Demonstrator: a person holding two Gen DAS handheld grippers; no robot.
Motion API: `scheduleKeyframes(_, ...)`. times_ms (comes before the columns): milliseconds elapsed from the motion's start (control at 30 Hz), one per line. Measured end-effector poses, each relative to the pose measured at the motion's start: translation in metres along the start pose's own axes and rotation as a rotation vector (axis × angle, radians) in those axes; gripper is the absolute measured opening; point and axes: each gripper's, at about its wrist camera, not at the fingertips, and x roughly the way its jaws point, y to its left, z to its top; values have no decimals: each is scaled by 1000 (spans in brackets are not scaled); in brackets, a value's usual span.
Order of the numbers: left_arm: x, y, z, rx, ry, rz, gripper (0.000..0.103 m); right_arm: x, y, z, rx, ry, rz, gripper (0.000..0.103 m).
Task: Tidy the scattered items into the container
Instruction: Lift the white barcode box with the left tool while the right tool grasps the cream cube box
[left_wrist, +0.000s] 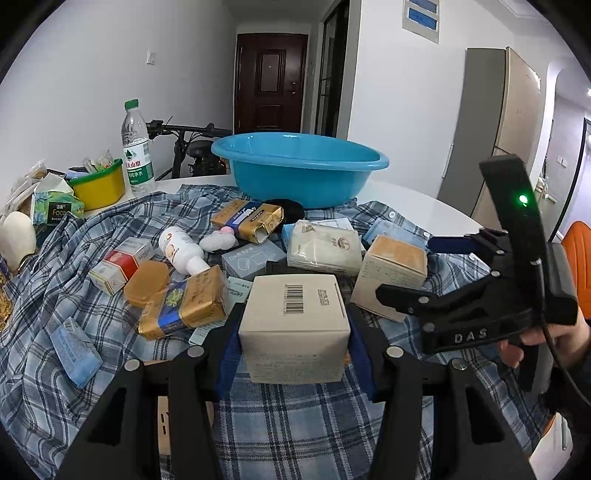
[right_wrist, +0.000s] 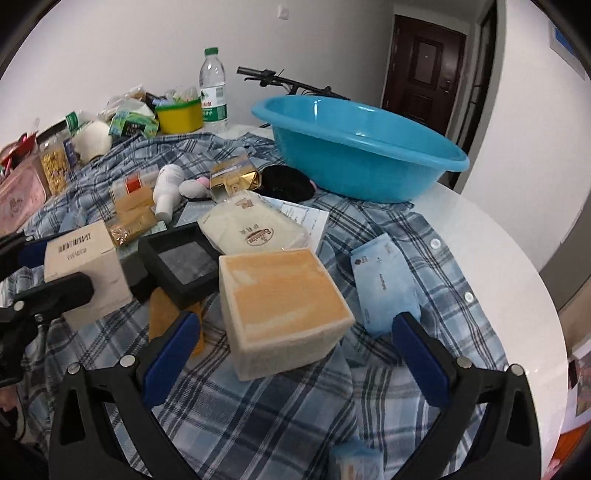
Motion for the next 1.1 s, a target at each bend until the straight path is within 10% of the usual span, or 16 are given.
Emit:
scheduleKeyframes(333,-2,3,-2,-3,-6,-33,53,17,-5,8,46,41,60,102)
scheduleKeyframes(767,-7,6,-3,-28,-6,-35,53,15,13,0,-1,51,50,61)
scheduleKeyframes(1100,-8,10,-10,-48,-1,-24,54,-32,20,-27,163,6,1,59)
